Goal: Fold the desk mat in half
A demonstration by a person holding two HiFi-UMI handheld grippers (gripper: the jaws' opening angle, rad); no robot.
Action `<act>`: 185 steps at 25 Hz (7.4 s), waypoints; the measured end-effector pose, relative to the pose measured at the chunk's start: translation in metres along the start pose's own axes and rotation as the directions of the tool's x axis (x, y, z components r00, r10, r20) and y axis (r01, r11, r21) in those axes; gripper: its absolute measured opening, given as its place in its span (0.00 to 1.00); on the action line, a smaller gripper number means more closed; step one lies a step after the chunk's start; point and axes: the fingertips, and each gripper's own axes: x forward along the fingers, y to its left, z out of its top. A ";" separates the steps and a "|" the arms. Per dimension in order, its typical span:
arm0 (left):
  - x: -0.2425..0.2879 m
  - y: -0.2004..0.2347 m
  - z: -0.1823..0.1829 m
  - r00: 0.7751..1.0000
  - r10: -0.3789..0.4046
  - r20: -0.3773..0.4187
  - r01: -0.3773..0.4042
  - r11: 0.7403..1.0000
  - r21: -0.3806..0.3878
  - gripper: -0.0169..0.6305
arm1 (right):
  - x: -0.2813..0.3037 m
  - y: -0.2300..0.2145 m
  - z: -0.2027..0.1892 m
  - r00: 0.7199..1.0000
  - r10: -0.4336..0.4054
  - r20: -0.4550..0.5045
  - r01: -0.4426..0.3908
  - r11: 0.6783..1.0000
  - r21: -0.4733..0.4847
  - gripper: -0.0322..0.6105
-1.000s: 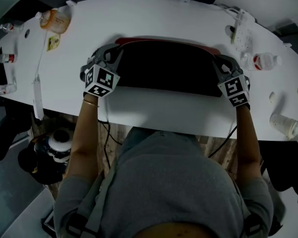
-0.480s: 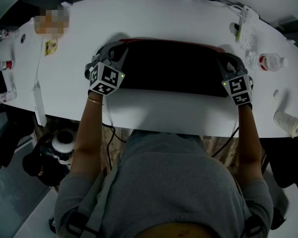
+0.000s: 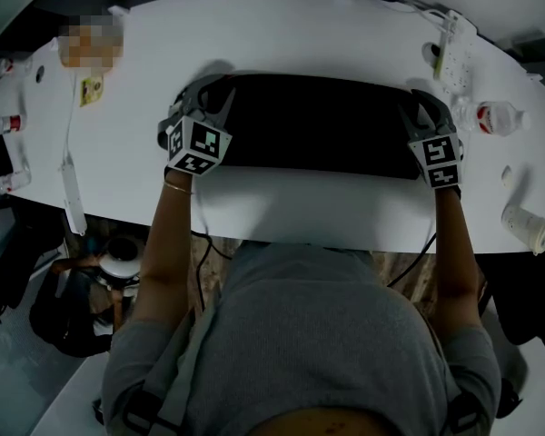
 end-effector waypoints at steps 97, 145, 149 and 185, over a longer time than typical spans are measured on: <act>-0.009 -0.188 0.121 0.948 -0.288 0.134 0.303 0.947 -0.106 0.03 | -0.103 0.077 -0.044 0.991 0.018 0.130 -0.101 0.732 0.673 0.37; -0.094 -0.092 0.025 0.995 -0.086 0.044 0.096 0.940 -0.328 0.03 | -0.126 0.108 0.169 0.799 0.337 0.498 -0.261 0.941 -0.217 0.08; -0.101 -0.097 0.005 0.997 -0.065 -0.043 0.051 0.964 -0.260 0.03 | -0.123 0.114 0.178 0.792 0.353 0.498 -0.266 0.934 -0.239 0.08; -0.165 0.017 0.004 0.963 0.114 0.243 0.108 0.665 -0.739 0.04 | -0.049 0.315 0.236 0.655 0.736 0.173 -0.369 0.511 -0.776 0.09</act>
